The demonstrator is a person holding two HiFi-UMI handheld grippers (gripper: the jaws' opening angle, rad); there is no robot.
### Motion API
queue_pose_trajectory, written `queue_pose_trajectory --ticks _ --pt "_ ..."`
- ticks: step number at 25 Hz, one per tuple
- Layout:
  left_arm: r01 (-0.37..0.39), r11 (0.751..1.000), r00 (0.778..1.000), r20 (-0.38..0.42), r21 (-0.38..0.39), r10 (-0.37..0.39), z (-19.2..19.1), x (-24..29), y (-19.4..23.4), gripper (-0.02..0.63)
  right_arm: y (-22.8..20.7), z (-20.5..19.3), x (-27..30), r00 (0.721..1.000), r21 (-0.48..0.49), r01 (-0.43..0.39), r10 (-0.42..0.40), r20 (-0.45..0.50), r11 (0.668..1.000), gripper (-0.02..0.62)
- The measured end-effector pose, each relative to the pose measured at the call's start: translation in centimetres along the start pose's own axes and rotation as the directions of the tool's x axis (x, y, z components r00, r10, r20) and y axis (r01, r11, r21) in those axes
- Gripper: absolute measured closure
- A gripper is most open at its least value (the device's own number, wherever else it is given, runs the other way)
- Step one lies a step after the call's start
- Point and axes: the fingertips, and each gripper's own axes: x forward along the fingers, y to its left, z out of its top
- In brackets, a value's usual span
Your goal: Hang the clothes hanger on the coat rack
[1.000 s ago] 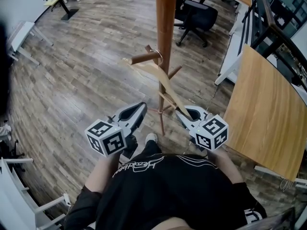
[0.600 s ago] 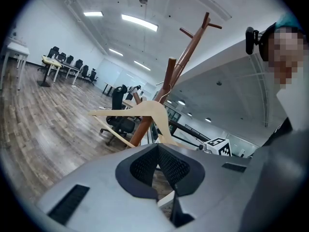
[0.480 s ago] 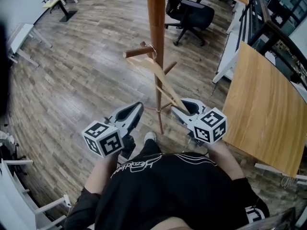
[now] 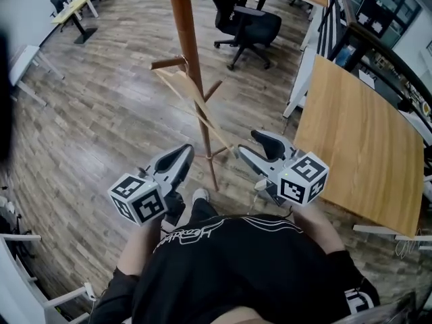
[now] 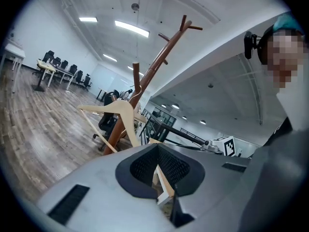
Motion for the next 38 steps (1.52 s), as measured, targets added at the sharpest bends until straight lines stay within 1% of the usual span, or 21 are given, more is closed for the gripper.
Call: queue_pose_trajectory --ticks 3,7,8,12,13,15,17,20,22,26,28,32,35,38 --pt "-0.004 1.000 1.000 0.022 0.012 0.004 -0.7 -1.2 -2.2 0.598 2.0 0.3 -2.1 0.999 -0.029 -0.028 0.029 0.023 0.999 0.365" --pt "-0.022 0.999 0.998 0.062 0.029 0.021 -1.4 -3.3 -5.0 0.598 5.4 0.2 -4.4 0.993 -0.058 -0.104 0.107 0.043 0.993 0.368" --pt "-0.023 0.999 0.997 0.072 0.037 0.021 -1.5 -3.8 -5.7 0.598 6.1 0.3 -4.9 0.991 -0.069 -0.121 0.125 0.051 0.990 0.379" --pt "-0.011 0.998 0.995 0.098 0.062 0.005 -1.2 -5.3 -8.6 0.598 8.2 1.5 -6.7 0.985 -0.104 -0.150 0.157 0.068 0.983 0.469" --pt "-0.006 0.998 0.995 0.104 0.068 -0.001 -1.2 -5.6 -9.1 0.598 8.7 1.6 -7.1 0.984 -0.107 -0.157 0.164 0.067 0.982 0.481" --pt "0.005 0.996 0.993 0.116 0.086 -0.015 -1.0 -6.2 -10.0 0.598 9.8 1.6 -7.8 0.980 -0.111 -0.177 0.185 0.071 0.978 0.525" --pt "0.019 0.995 0.992 0.126 0.100 -0.032 -1.0 -6.9 -10.7 0.598 11.2 1.3 -8.4 0.975 -0.113 -0.198 0.207 0.075 0.974 0.546" --pt "0.033 0.994 0.990 0.133 0.105 -0.047 -1.5 -8.8 -11.3 0.598 13.9 0.3 -8.6 0.971 -0.101 -0.221 0.229 0.068 0.970 0.552" --pt "0.032 0.995 0.990 0.130 0.095 -0.045 -2.1 -10.6 -11.6 0.598 15.7 -0.1 -8.7 0.970 -0.071 -0.228 0.233 0.071 0.971 0.554" --pt "0.014 0.997 0.993 0.119 0.072 -0.023 -3.5 -15.1 -11.9 0.598 19.7 -1.2 -8.6 0.969 -0.025 -0.238 0.239 0.055 0.971 0.554" --pt "0.003 0.998 0.993 0.118 0.059 -0.010 -4.5 -17.5 -12.0 0.598 22.1 -2.1 -8.4 0.965 0.000 -0.255 0.254 0.064 0.967 0.554" --pt "-0.008 0.998 0.994 0.113 0.057 0.001 -6.1 -22.1 -12.8 0.598 26.6 -4.3 -8.5 0.961 0.034 -0.274 0.271 0.056 0.961 0.554" --pt "0.002 0.998 0.994 0.111 0.056 -0.008 -7.2 -24.3 -13.6 0.598 29.0 -5.4 -9.3 0.961 0.047 -0.275 0.272 0.059 0.960 0.554" --pt "0.026 0.998 0.995 0.096 0.062 -0.032 -8.5 -25.6 -14.5 0.598 30.7 -6.5 -10.3 0.963 0.059 -0.265 0.261 0.067 0.962 0.554"
